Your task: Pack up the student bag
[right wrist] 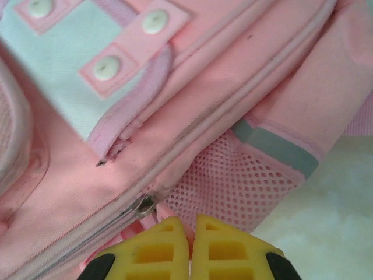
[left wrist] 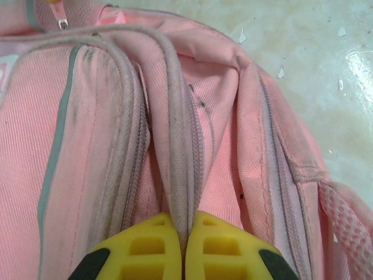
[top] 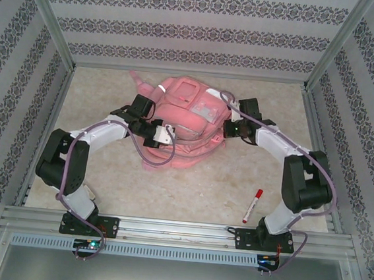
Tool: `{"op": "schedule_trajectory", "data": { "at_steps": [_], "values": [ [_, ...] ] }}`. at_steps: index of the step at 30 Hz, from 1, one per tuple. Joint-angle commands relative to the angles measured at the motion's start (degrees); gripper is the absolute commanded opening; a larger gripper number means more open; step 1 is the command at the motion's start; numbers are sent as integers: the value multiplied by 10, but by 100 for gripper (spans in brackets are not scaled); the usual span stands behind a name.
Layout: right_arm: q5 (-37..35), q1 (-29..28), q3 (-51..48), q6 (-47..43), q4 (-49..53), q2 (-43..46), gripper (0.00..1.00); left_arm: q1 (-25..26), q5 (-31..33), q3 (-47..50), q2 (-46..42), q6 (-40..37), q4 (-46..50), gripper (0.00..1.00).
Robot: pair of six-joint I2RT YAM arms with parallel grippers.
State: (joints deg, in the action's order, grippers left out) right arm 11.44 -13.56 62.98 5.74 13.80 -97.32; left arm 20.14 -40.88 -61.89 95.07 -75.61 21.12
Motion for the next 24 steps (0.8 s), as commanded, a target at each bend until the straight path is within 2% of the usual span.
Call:
{"op": "schedule_trajectory", "data": {
  "at_steps": [1, 2, 5, 7, 10, 12, 15, 20, 24],
  "values": [
    [-8, 46, 47, 16, -27, -31, 13, -2, -45, 26, -39, -20, 79, 0],
    [20, 46, 46, 19, -27, -24, 20, 4, -41, 32, -45, 0, 66, 3],
    [57, 46, 33, 33, -9, 10, 28, 25, -46, 50, -65, 46, 39, 9],
    [100, 45, 11, 24, -10, 38, 37, 42, -41, 59, -77, 99, 11, 35],
    [181, 43, -4, -23, -5, 60, 44, 57, -41, 59, -102, 124, 22, 45],
    [218, 38, -15, -92, -8, 72, 46, 60, -28, 46, -115, 145, 34, 52],
    [206, 24, -32, -187, -25, 94, 48, 60, 27, 5, -113, 157, 65, 54],
    [213, 23, -24, -195, -40, 100, 48, 60, 116, -55, -54, 88, 128, 54],
    [227, 23, -25, -209, -42, 93, 48, 60, 138, -60, -7, 94, 116, 54]
  ]
}}
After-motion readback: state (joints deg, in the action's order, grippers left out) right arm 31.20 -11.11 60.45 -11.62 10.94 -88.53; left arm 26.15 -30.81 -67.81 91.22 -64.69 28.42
